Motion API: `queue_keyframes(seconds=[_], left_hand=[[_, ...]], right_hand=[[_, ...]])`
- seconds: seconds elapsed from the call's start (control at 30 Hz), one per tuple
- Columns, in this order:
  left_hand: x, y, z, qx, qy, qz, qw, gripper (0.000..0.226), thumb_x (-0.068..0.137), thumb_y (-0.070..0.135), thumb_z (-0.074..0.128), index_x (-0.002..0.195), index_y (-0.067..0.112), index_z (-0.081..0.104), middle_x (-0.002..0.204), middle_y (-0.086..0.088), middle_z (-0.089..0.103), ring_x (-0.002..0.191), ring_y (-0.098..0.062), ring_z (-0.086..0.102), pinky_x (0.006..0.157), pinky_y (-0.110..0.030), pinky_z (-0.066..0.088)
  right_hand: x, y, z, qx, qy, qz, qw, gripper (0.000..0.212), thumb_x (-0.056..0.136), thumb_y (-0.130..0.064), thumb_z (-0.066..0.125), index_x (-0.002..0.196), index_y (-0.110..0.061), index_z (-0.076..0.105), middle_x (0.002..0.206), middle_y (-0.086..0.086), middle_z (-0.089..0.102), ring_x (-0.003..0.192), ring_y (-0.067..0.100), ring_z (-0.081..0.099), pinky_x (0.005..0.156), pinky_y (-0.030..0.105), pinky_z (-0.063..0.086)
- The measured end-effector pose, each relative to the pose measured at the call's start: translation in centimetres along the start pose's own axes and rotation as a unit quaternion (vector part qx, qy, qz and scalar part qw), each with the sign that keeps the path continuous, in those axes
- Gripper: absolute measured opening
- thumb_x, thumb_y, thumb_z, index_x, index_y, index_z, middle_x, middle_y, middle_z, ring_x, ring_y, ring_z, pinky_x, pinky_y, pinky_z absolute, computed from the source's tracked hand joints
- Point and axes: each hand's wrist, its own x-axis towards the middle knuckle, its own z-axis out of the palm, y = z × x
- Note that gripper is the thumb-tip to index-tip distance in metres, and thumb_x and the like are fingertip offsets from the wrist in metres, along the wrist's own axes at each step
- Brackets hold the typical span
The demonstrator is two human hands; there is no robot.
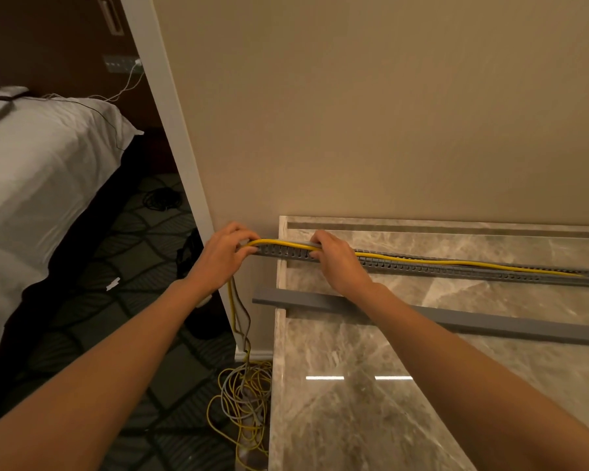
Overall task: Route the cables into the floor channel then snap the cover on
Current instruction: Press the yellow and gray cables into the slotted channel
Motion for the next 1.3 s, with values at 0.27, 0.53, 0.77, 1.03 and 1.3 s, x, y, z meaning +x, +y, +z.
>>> queue_keyframes(seconds=[0.27,0.53,0.77,1.03,1.3], left_hand=[[2.2,-0.3,-1.6,0.030,-0.045,0.026,0.998,0.015,0.092,0.002,0.055,0.100,0.000,0.067,0.090,-0.020,0.069,0.073,-0.016,0.053,0.063,-0.019,0.039],[1.2,-0.5,-1.1,0.046,-0.042,0.011,0.998,0.017,0.094,0.008,0.053,0.102,0.003,0.066,0.093,-0.003,0.048,0.084,-0.018,0.050,0.067,-0.020,0.038],[1.0,0.9,-1.1,0.118,-0.048,0.021,0.992,0.021,0.095,0.014,0.052,0.111,0.006,0.062,0.104,-0.010,0.060,0.083,-0.014,0.049,0.075,-0.033,0.049],[1.8,1.5,-1.2,0.142,-0.044,0.044,0.988,0.012,0.089,-0.001,0.057,0.089,-0.003,0.068,0.099,-0.018,0.063,0.089,-0.029,0.058,0.076,-0.035,0.048],[1.9,3.3,-0.8,0.198,-0.120,0.069,0.970,0.022,0.092,0.020,0.058,0.110,0.008,0.064,0.111,-0.008,0.059,0.094,-0.021,0.057,0.078,-0.031,0.047]], right_hand=[[0.0,0.3,0.4,0.034,-0.005,0.002,0.999,0.019,0.096,-0.007,0.047,0.115,-0.006,0.048,0.121,0.016,0.060,0.108,0.029,0.055,0.091,0.039,0.046],[0.1,0.5,0.4,0.030,-0.005,-0.024,0.999,0.007,0.094,-0.001,0.048,0.089,-0.005,0.045,0.100,0.019,0.060,0.081,0.022,0.045,0.071,0.036,0.038],[0.4,0.8,-0.2,0.089,-0.010,-0.014,0.996,0.011,0.092,-0.002,0.053,0.082,-0.004,0.051,0.085,0.015,0.055,0.079,0.022,0.045,0.069,0.029,0.032],[0.6,1.0,0.0,0.132,0.008,0.018,0.991,0.008,0.095,0.001,0.044,0.097,-0.004,0.050,0.104,0.023,0.062,0.092,0.033,0.056,0.079,0.044,0.048],[0.3,1.5,0.0,0.142,0.036,0.008,0.989,0.013,0.093,0.004,0.048,0.099,0.004,0.060,0.107,0.020,0.065,0.097,0.029,0.059,0.082,0.032,0.046]])
